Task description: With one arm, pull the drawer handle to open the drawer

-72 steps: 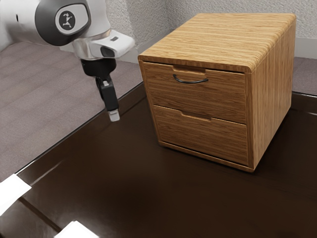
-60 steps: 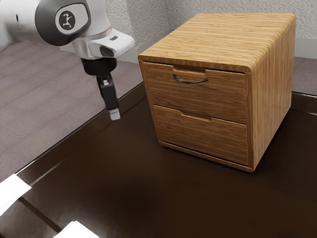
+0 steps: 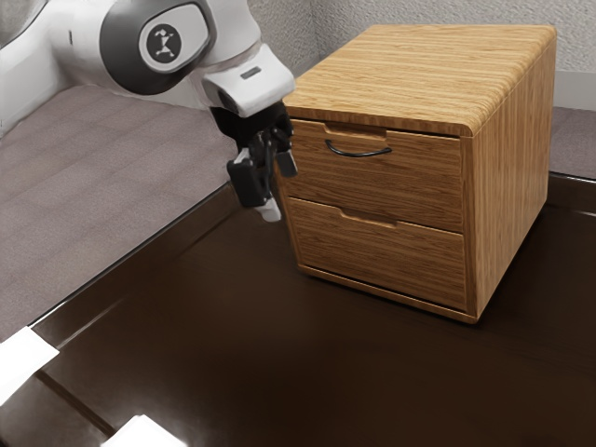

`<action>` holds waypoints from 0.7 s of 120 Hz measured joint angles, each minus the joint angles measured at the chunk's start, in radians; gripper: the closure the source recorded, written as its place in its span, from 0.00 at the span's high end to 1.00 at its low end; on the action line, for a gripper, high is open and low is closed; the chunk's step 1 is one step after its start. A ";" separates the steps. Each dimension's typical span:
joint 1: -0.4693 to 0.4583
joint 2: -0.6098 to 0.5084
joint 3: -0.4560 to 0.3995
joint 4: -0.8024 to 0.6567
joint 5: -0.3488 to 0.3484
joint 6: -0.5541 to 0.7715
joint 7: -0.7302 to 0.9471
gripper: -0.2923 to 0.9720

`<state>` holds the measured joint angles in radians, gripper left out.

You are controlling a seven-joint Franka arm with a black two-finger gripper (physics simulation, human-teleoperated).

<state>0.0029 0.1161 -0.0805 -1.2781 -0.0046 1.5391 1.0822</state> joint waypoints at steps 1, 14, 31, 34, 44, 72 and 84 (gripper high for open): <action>0.000 0.000 -0.003 0.000 0.000 0.006 0.008 0.74; -0.013 0.002 -0.016 0.000 -0.002 0.079 0.100 0.66; -0.009 0.026 -0.016 0.001 -0.001 0.179 0.198 0.56; -0.008 0.033 -0.016 0.002 -0.001 0.197 0.214 0.55; -0.009 0.074 -0.015 0.038 0.000 0.248 0.266 0.52; 0.000 0.138 -0.012 0.101 0.001 0.333 0.392 0.48; 0.001 0.159 -0.012 0.106 0.000 0.353 0.435 0.48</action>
<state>0.0037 0.2753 -0.0922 -1.1726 -0.0041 1.8919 1.5175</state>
